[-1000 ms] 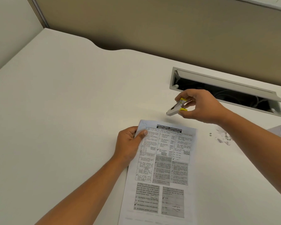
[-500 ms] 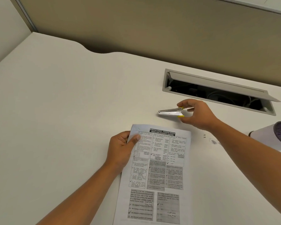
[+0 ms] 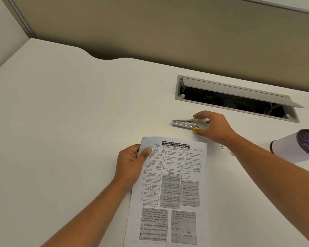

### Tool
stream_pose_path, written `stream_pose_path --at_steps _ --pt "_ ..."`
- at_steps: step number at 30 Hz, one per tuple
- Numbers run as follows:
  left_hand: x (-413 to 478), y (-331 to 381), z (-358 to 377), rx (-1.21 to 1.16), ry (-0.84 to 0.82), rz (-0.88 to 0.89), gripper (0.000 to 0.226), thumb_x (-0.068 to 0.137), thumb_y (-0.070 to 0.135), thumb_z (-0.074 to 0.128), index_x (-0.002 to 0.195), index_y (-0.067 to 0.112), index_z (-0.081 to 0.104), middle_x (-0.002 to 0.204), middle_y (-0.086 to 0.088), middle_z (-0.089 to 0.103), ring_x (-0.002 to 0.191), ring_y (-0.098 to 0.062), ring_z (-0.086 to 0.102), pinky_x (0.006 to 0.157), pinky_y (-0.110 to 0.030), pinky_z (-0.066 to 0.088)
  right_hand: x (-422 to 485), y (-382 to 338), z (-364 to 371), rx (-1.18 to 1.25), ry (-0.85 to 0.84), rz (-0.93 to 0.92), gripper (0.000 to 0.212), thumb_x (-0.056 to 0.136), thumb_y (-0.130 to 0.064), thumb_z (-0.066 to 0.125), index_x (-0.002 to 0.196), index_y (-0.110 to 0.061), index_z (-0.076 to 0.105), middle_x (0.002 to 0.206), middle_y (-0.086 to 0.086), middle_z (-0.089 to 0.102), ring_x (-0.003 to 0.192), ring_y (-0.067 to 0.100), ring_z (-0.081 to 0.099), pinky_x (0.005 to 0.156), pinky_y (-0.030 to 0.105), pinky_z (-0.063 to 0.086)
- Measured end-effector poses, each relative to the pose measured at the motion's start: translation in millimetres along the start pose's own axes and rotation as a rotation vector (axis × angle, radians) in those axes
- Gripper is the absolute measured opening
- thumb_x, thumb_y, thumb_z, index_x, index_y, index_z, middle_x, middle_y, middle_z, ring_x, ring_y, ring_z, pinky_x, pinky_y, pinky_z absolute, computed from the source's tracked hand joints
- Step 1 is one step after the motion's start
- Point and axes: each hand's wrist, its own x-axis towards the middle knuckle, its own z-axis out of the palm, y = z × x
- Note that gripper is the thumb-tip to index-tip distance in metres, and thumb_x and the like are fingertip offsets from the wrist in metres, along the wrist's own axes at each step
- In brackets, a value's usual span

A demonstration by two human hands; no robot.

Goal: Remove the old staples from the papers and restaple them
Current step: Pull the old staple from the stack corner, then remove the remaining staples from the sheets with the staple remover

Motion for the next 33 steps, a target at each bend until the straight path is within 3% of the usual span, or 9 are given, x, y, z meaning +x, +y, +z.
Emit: stream_pose_path --at_steps 5,11,14,19,21,24,27,29,33 --pt "-5.3 7.1 2.3 -0.001 -0.025 -0.028 0.012 0.090 0.014 0.067 0.097 0.014 0.077 0.092 -0.008 0.079 0.086 -0.028 0.076 0.077 -0.046 0.061 -14.7 -4.5 -4.1 0.029 0.098 0.040 0.050 0.074 -0.028 0.084 0.120 -0.026 0.065 0.120 -0.006 0.064 0.108 0.012 0.057 0.095 0.035 0.050" --pt "-28.5 25.8 6.4 -0.047 -0.057 -0.058 0.019 0.092 0.009 0.064 0.106 0.016 0.075 0.098 -0.010 0.079 0.092 -0.034 0.075 0.078 -0.045 0.061 -88.6 -55.3 -13.1 0.327 0.341 0.119 0.024 0.085 -0.015 0.074 0.107 -0.021 0.069 0.104 -0.009 0.071 0.099 0.009 0.066 0.084 0.026 0.054" --pt "-54.7 44.8 10.8 -0.023 -0.101 0.028 0.023 0.093 0.009 0.063 0.105 0.025 0.074 0.096 -0.004 0.079 0.088 -0.028 0.076 0.070 -0.039 0.062 -147.3 -91.9 -13.4 0.580 0.315 0.202 0.015 0.086 -0.011 0.072 0.095 -0.022 0.071 0.091 -0.008 0.075 0.085 0.005 0.070 0.071 0.016 0.054" --pt "-103.1 78.2 20.9 0.022 -0.160 0.251 0.029 0.091 0.006 0.064 0.108 0.027 0.074 0.100 0.002 0.079 0.093 -0.021 0.075 0.074 -0.033 0.062 -218.3 -145.6 -22.9 0.916 0.211 0.216 0.011 0.085 -0.004 0.071 0.086 -0.013 0.075 0.080 0.003 0.077 0.070 0.008 0.068 0.062 0.016 0.050" --pt "-121.1 85.1 22.7 0.112 -0.170 0.392 0.031 0.091 0.002 0.064 0.107 0.025 0.075 0.102 0.004 0.078 0.095 -0.019 0.074 0.076 -0.032 0.061 -236.9 -161.8 -29.2 1.003 0.177 0.233 0.006 0.085 -0.012 0.071 0.085 -0.012 0.076 0.081 0.006 0.076 0.071 0.011 0.066 0.066 0.023 0.050" --pt "-139.4 90.0 20.9 0.283 -0.203 0.746 0.034 0.088 -0.012 0.058 0.110 0.008 0.074 0.109 -0.003 0.076 0.100 -0.019 0.072 0.083 -0.039 0.060 -255.3 -179.6 -37.0 1.082 0.105 0.250 0.026 0.077 -0.034 0.070 0.083 -0.011 0.078 0.081 0.008 0.076 0.072 0.015 0.065 0.071 0.030 0.051" --pt "-157.0 97.2 18.9 0.403 -0.192 0.987 0.023 0.092 0.000 0.056 0.108 -0.001 0.073 0.113 -0.010 0.073 0.107 -0.019 0.070 0.089 -0.036 0.058 -270.5 -192.4 -46.3 1.099 0.076 0.201 0.030 0.076 -0.044 0.077 0.075 -0.014 0.077 0.074 0.006 0.072 0.070 0.015 0.063 0.067 0.027 0.051" --pt "-170.4 106.0 16.9 0.496 -0.142 1.099 0.026 0.099 0.013 0.052 0.108 0.002 0.073 0.115 -0.012 0.072 0.107 -0.019 0.071 0.089 -0.032 0.058 -280.6 -196.1 -51.3 1.110 0.070 0.156 0.038 0.071 -0.049 0.072 0.075 -0.011 0.075 0.071 0.008 0.069 0.067 0.015 0.061 0.063 0.025 0.050" --pt "-191.2 118.2 11.3 0.626 -0.077 1.260 0.020 0.096 0.012 0.057 0.108 0.006 0.071 0.116 -0.011 0.070 0.105 -0.017 0.071 0.087 -0.025 0.057 -296.8 -202.5 -58.9 1.069 0.042 0.075 0.019 0.075 -0.029 0.072 0.078 -0.011 0.078 0.067 0.005 0.070 0.060 0.011 0.058 0.060 0.023 0.048"
